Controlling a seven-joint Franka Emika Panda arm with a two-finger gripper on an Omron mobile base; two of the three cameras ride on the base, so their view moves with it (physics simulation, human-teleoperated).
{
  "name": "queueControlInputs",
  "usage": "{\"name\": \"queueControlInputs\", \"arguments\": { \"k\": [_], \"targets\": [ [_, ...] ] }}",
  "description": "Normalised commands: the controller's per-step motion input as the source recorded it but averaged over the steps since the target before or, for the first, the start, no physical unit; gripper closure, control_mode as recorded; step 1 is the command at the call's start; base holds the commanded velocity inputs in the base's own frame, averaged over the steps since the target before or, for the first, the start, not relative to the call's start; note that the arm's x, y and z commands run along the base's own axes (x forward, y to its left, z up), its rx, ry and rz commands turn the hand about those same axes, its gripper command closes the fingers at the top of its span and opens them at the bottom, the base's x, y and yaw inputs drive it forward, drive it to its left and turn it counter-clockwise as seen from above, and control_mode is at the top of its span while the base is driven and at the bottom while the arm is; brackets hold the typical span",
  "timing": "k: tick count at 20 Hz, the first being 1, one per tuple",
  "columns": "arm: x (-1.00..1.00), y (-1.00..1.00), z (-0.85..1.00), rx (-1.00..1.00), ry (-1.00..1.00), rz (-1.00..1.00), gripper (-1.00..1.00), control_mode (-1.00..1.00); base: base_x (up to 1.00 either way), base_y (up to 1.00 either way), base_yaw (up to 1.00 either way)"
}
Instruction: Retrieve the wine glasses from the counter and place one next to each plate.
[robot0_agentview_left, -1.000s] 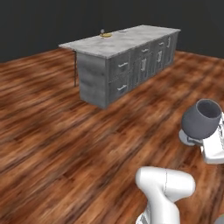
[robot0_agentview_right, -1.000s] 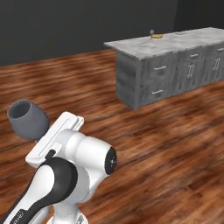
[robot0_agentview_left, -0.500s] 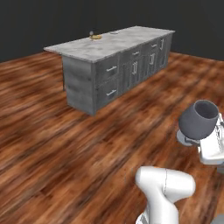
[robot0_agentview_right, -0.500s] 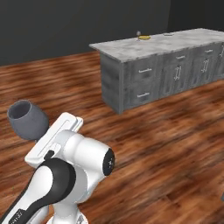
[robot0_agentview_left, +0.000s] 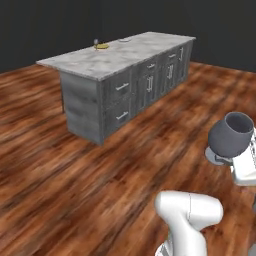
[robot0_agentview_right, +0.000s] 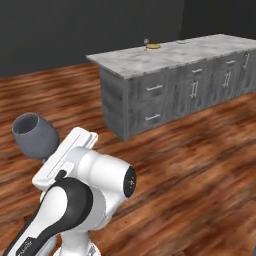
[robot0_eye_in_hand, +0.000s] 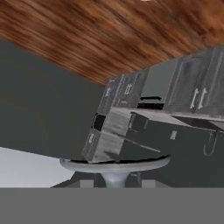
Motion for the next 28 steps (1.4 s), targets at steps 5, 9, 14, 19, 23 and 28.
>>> {"name": "queueControlInputs", "arguments": {
  "k": [5, 9, 14, 19, 23, 28],
  "targets": [
    [0.0, 0.0, 0.0, 0.0, 0.0, 0.0, 1.0, 1.0, 1.0, 0.9, -0.22],
    [0.0, 0.0, 0.0, 0.0, 0.0, 0.0, 1.0, 1.0, 1.0, 1.0, -0.27],
    [0.0, 0.0, 0.0, 0.0, 0.0, 0.0, 1.0, 1.0, 1.0, 1.0, -0.24],
    [0.0, 0.0, 0.0, 0.0, 0.0, 0.0, 1.0, 1.0, 1.0, 1.0, -0.21],
    [0.0, 0.0, 0.0, 0.0, 0.0, 0.0, 1.0, 1.0, 1.0, 1.0, -0.22],
    [0.0, 0.0, 0.0, 0.0, 0.0, 0.0, 1.0, 1.0, 1.0, 1.0, -0.22]
  ]
}}
